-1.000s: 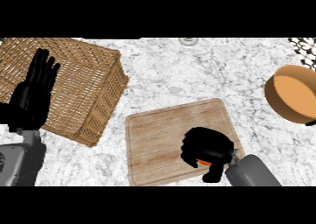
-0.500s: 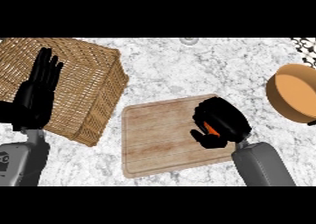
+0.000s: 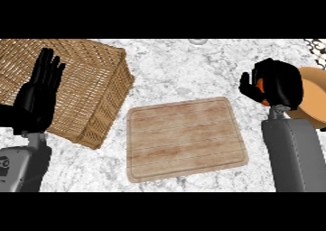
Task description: Pick the squash from the cutting board and place it in the pot
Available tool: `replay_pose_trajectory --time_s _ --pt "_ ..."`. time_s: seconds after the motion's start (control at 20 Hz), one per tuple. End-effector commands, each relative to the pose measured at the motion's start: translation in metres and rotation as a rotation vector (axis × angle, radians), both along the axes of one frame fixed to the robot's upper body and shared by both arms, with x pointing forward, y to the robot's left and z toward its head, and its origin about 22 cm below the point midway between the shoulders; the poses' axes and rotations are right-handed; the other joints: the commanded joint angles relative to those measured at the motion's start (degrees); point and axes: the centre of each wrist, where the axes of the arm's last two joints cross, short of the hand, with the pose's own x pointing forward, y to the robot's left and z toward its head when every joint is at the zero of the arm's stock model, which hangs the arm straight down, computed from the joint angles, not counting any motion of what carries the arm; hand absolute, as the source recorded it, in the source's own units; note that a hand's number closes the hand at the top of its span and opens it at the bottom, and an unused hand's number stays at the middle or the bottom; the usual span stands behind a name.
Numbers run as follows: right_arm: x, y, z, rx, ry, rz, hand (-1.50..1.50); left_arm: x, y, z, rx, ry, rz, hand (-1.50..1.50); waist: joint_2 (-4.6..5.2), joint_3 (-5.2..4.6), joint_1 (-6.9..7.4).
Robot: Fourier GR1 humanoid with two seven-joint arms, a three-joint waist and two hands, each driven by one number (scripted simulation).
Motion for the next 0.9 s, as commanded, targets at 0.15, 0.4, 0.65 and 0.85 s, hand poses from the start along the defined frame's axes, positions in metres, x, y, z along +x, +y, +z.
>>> replay_pose_trajectory --time_s 0.15,0.4,0.65,0.85 --pt "0.03 -0.018 0.084 -0.02 -0.276 -0.632 1.5 0.004 -0.006 0.006 0.019 -0.017 -0.045 0.0 0.29 -0.04 3.38" --pt "0.052 -0.005 0.129 -0.073 -0.378 -0.975 1.5 0.006 -0.016 0.006 -0.006 -0.007 -0.09 0.0 0.27 0.25 4.61" --pt "0.08 0.02 0.152 -0.145 -0.284 -1.131 1.5 0.008 -0.023 0.004 0.008 0.008 -0.042 0.0 -0.31 0.52 2.95" --pt "0.088 -0.007 0.127 -0.126 -0.21 -1.164 1.5 0.008 -0.009 0.0 0.009 0.004 -0.018 0.0 -0.53 0.6 1.16"
